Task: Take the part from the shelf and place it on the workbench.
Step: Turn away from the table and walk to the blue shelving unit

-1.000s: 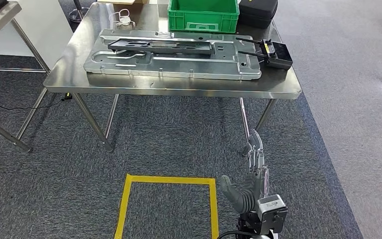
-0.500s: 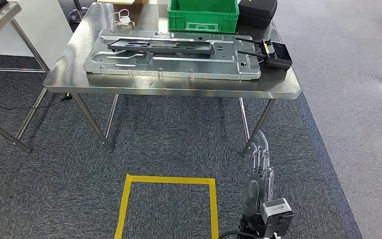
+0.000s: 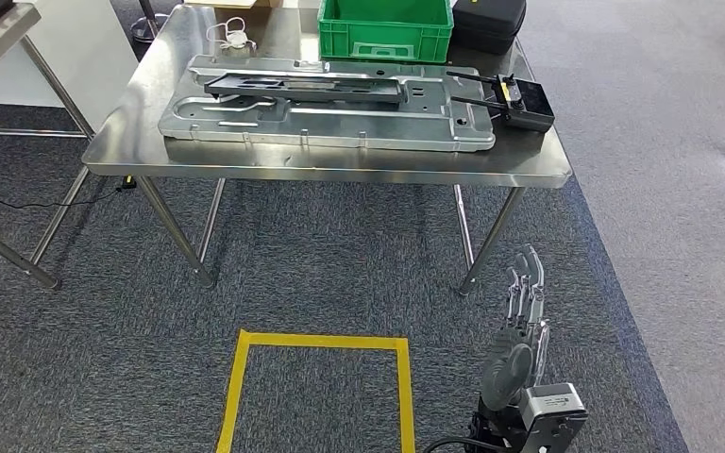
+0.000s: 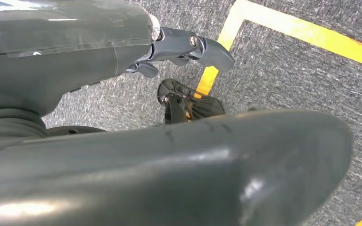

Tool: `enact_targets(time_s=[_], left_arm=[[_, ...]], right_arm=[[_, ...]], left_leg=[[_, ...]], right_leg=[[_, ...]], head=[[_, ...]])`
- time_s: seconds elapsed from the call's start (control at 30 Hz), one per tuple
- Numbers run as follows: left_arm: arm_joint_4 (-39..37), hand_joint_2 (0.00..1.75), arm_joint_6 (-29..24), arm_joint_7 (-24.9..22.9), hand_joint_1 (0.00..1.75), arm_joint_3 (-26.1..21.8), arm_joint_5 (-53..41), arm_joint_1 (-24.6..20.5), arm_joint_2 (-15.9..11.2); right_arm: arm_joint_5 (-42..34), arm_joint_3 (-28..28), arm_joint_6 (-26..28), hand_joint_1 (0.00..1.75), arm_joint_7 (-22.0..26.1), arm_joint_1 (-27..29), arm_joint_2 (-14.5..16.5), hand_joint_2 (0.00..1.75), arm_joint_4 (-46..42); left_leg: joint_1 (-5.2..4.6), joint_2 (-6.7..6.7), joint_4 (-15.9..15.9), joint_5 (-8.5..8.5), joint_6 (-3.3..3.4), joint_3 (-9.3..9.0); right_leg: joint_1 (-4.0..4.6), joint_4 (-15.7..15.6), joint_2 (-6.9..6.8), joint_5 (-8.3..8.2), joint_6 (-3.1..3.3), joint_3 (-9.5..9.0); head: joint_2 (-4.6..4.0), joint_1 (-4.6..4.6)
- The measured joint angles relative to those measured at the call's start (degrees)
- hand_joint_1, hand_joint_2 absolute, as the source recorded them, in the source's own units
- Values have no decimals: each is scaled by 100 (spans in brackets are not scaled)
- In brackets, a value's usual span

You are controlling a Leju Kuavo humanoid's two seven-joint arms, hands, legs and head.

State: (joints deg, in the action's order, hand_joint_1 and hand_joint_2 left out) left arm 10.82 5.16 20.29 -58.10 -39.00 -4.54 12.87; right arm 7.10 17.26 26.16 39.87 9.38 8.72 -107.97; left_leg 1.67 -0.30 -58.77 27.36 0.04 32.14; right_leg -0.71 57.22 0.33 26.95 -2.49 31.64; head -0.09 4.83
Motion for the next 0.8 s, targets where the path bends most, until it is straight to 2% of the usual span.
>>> enact_targets(time_s=[0.43,0.6,0.67,0.73,0.8], left_arm=[[0,0,9,34,0,-10,-17,0,0],[0,0,17,36,0,-16,-54,1,-3],[0,0,17,36,0,-25,-58,0,-3],[0,0,19,40,0,-31,-59,-3,0],[0,0,22,49,0,-32,-63,-3,2]], right_arm=[[-48,-10,-108,0,0,1,0,0,2],[19,-10,-99,0,0,0,0,0,2],[22,-10,-102,0,0,0,0,0,1],[22,-13,-101,0,1,-1,0,0,-1],[20,-20,-95,0,3,3,0,0,0]], left_leg=[[-6,0,-5,2,2,1],[-41,-3,-22,11,25,16],[-27,-12,19,-14,63,12],[11,-26,110,-71,115,-23],[27,-47,164,-112,142,-32]], right_leg=[[-2,-3,0,-4,-2,0],[-28,-16,-5,-23,-23,-2],[-39,-23,-21,-24,-43,-10],[-48,120,-33,105,-71,42],[-66,679,-33,465,-106,294]], head=[[0,0],[0,0],[0,0],[0,-2],[0,-4]])
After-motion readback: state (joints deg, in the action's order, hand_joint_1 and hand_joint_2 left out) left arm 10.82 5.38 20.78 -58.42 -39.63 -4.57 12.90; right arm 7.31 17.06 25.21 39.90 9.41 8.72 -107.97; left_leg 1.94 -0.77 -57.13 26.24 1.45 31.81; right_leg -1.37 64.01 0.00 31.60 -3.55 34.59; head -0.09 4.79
